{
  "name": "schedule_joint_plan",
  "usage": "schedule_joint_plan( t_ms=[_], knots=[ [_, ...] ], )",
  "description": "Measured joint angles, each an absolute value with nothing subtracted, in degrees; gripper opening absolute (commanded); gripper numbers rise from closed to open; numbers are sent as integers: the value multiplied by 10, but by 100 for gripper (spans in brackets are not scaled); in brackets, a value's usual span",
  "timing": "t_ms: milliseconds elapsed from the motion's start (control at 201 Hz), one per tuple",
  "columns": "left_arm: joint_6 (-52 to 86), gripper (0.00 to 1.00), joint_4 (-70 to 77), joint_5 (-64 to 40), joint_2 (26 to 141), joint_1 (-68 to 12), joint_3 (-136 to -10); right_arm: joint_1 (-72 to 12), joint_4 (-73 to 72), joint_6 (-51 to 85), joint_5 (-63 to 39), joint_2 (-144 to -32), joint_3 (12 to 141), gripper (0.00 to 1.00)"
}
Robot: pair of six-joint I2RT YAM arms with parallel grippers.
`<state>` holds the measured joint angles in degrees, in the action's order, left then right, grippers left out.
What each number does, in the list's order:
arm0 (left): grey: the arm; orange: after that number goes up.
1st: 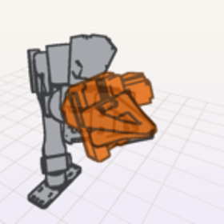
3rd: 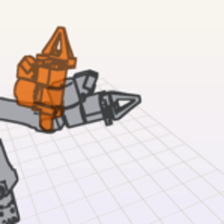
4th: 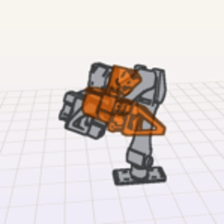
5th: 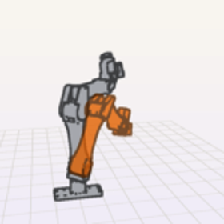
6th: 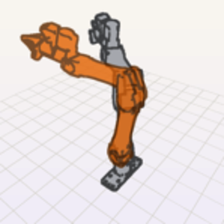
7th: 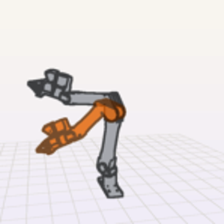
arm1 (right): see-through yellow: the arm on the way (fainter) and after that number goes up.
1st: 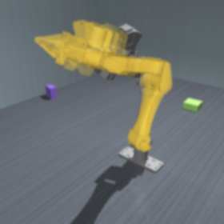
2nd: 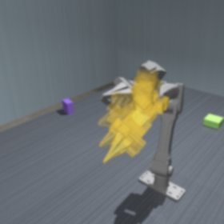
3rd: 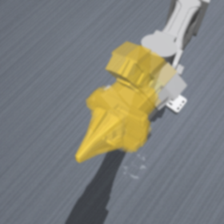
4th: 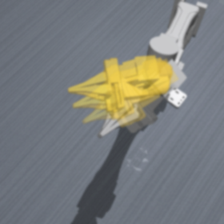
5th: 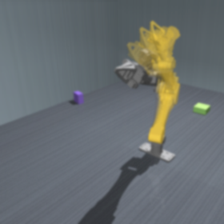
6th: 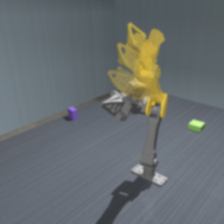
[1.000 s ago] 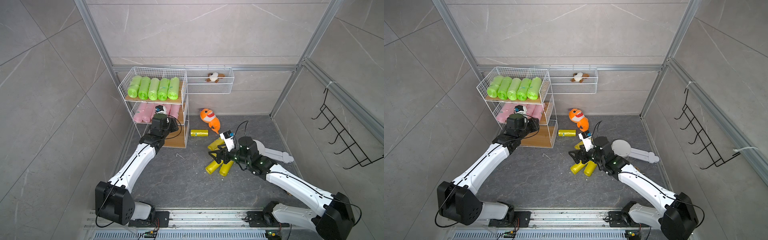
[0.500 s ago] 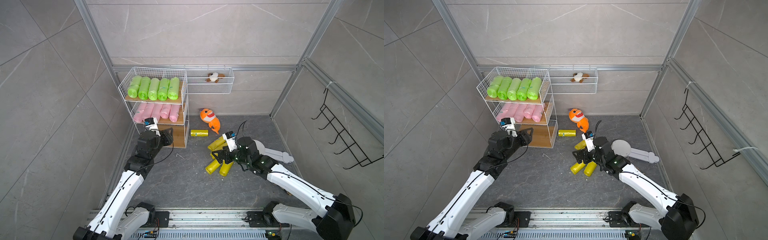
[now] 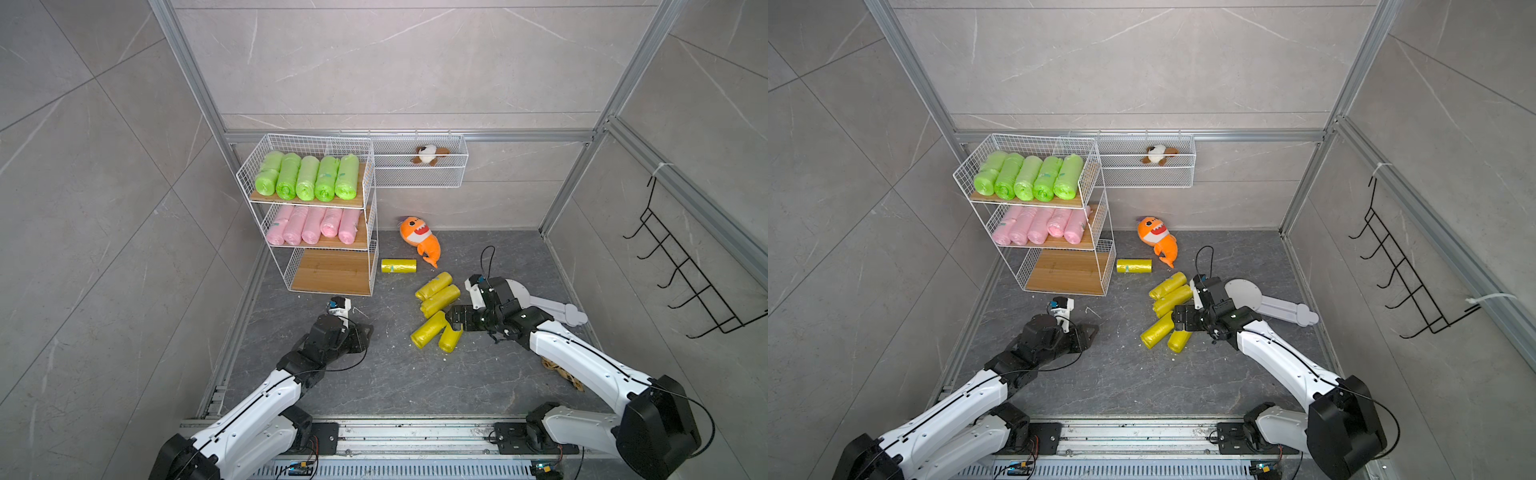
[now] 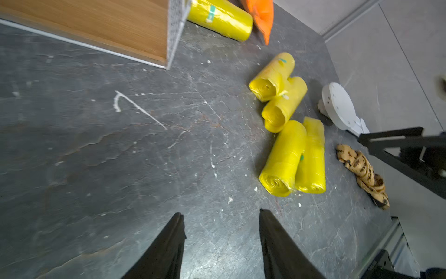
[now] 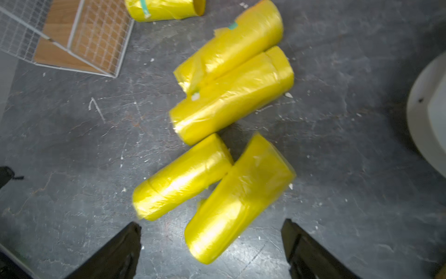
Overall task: Sort the rolls of trash bags by color and place them on the shelf
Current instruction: Pick up the roll of trash bags from the center of the board.
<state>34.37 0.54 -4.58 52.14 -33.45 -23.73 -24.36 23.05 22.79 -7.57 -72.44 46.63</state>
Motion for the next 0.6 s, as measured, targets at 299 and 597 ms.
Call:
schedule_joint_plan(
  t_ms=[299,597],
  knots=[
    [330,54,108,-19,623,-390,-245,-165,204,285,-190,-811,438,89],
    [331,53,138,-15,641,-394,-262,-130,182,326,-266,-926,475,75]
  ],
)
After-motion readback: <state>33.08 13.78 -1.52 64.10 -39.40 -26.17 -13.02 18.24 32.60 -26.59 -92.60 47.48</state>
